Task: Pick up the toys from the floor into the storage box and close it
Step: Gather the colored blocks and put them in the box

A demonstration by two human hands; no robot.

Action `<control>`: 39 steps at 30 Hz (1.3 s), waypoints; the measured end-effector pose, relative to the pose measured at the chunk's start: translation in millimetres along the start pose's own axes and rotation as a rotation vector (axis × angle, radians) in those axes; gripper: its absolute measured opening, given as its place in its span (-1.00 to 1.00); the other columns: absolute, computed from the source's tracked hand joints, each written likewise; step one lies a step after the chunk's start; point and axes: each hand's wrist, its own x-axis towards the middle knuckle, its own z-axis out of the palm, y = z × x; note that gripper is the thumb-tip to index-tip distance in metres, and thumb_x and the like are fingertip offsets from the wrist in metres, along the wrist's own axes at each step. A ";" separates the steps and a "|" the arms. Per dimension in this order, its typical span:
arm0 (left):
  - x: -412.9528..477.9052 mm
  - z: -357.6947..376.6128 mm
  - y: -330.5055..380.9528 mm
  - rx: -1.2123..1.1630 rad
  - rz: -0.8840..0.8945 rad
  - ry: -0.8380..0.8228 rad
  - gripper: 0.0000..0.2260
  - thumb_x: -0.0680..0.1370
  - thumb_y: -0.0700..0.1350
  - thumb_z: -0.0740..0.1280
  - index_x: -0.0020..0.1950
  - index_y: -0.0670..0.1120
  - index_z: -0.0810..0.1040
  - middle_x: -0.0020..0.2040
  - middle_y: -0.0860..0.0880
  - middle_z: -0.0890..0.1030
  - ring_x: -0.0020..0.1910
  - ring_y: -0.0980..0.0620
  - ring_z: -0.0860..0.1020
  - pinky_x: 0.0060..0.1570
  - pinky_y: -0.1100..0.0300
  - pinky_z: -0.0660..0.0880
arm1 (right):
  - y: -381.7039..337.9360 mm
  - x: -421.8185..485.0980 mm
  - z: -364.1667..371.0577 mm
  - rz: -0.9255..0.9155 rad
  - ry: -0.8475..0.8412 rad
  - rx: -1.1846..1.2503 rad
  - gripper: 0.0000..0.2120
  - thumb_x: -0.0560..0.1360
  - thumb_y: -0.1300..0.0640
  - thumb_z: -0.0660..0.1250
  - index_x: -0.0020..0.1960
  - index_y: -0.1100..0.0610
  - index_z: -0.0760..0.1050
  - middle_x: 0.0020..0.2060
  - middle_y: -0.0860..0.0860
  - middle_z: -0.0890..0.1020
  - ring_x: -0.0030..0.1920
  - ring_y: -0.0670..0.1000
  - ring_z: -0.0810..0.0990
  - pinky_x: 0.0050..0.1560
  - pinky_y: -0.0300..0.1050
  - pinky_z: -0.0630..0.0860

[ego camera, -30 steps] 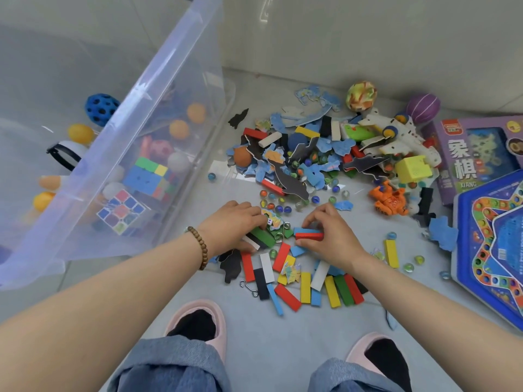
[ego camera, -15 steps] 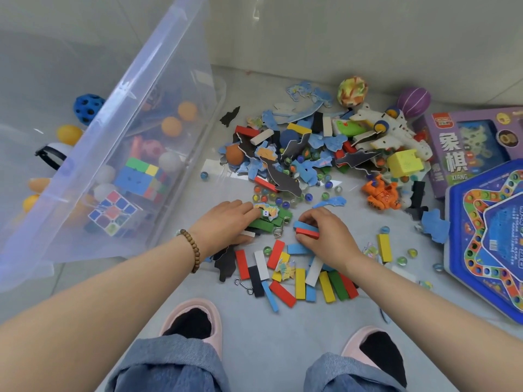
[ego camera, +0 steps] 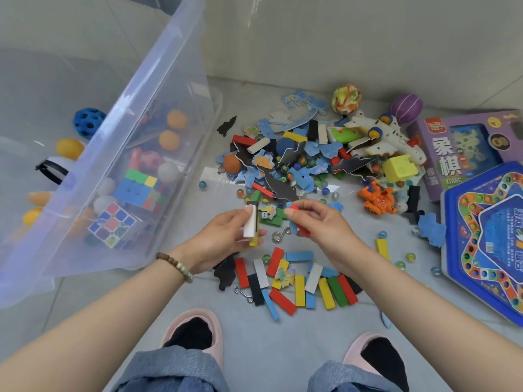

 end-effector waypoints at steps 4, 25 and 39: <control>6.7 21.1 8.0 -0.260 -0.073 -0.174 -0.63 0.63 0.00 0.11 0.25 -0.26 0.44 0.11 -0.26 0.53 -0.02 -0.04 0.56 0.11 0.09 0.55 | -17.2 -11.5 8.7 -0.115 -0.005 -0.039 -0.81 0.43 0.15 0.42 0.02 0.09 0.51 -0.20 -0.02 0.59 -0.35 -0.17 0.53 -0.34 -0.37 0.47; 44.5 122.8 -4.3 -0.087 -0.209 0.026 -0.53 0.56 0.24 0.11 -0.11 -0.17 0.47 -0.34 -0.03 0.48 -0.51 0.13 0.40 -0.62 0.36 0.38 | 29.9 -29.3 -135.5 -0.185 0.533 -0.383 -0.83 0.43 0.16 0.43 -0.01 0.13 0.52 -0.06 0.00 0.60 -0.18 -0.04 0.52 -0.20 -0.29 0.45; 41.3 144.0 -37.0 0.645 0.039 0.037 -0.58 0.58 0.19 0.10 -0.09 -0.13 0.53 -0.53 0.03 0.46 -0.65 0.14 0.33 -0.68 0.40 0.23 | 62.8 -19.0 -138.0 -0.035 0.551 -0.602 -0.82 0.39 -0.03 0.44 -0.17 0.08 0.59 -0.18 -0.02 0.57 -0.19 -0.10 0.52 -0.16 -0.20 0.40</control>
